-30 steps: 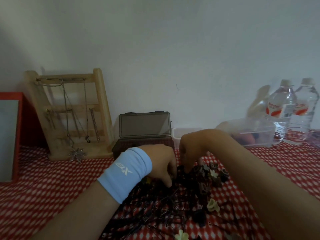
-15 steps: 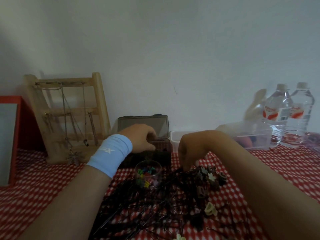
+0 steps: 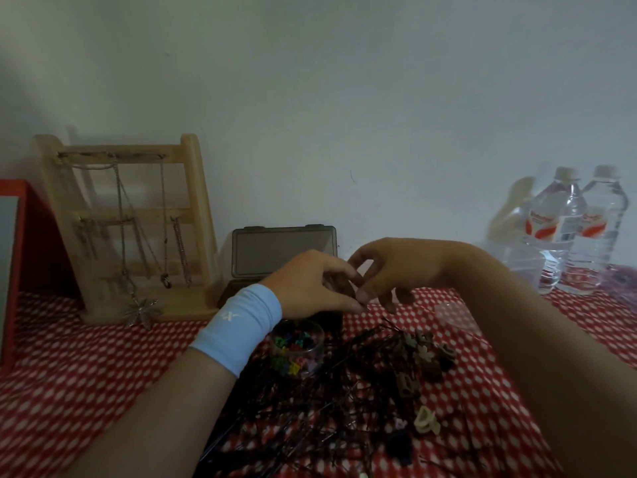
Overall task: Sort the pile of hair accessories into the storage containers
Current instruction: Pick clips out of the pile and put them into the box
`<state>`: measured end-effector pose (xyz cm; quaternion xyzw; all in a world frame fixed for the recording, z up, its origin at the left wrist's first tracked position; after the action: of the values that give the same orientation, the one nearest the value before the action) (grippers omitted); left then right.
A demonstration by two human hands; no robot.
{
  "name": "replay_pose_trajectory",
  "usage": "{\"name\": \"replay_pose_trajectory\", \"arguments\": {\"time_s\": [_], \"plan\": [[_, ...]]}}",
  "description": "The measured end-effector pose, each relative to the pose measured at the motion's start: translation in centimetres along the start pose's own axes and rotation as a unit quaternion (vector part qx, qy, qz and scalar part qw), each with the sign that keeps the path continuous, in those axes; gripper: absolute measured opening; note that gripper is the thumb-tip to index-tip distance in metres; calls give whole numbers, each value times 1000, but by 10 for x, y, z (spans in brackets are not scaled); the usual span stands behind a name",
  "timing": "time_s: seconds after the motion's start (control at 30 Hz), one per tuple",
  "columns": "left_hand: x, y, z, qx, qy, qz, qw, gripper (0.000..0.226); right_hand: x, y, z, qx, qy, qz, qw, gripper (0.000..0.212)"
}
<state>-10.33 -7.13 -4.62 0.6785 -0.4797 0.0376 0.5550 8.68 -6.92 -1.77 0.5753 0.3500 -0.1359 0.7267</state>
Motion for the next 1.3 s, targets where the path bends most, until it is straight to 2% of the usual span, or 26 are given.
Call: {"name": "replay_pose_trajectory", "arguments": {"time_s": [0.2,0.3,0.4,0.53,0.6,0.7,0.8,0.87,0.93,1.03,1.17,1.23,1.3], "plan": [[3,2,1,-23,-2,-18,1000,23,-4,-1,5,-34,-8,-10,999,52],[5,-1,0,-26,-21,-44,998,23,-7,-2,13,-58,-13,24,998,47],[11,-6,-1,-26,-40,-77,996,19,-6,-5,18,-47,-7,56,997,45],[12,2,-2,-72,-36,-157,984,23,-4,-13,28,-82,-36,148,985,47],[10,9,-2,-65,-27,-182,981,22,2,-15,33,-49,-27,156,986,42],[3,18,-4,-6,-12,-256,966,24,16,-12,36,42,0,218,975,29],[-9,17,-2,10,15,-319,948,33,31,-17,44,41,-40,287,956,31],[-9,8,-1,24,2,-291,956,33,38,-23,49,57,-45,278,958,28],[5,-3,-1,39,-33,-212,976,23,42,-26,54,94,-35,250,963,20],[30,-25,3,-7,-72,-145,987,13,48,-26,62,147,-21,213,966,15],[38,-46,6,-69,-97,-144,982,20,58,-19,76,260,-31,133,956,11],[38,-54,8,-107,-101,-161,976,27,62,-17,83,280,-22,99,955,18],[38,-61,10,-137,-98,-180,969,34,67,-19,86,267,-9,113,957,33]]}}
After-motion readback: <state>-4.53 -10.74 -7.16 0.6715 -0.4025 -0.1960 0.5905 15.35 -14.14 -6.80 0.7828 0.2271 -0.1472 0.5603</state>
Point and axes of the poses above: each hand's wrist, its own z-axis away from the middle knuckle, its own y-axis out of the back of the hand, x = y × z, the point moved 1 cm from there along -z, towards the middle knuckle, and after that the axes turned 10 degrees about x, right-handed, at the moved point
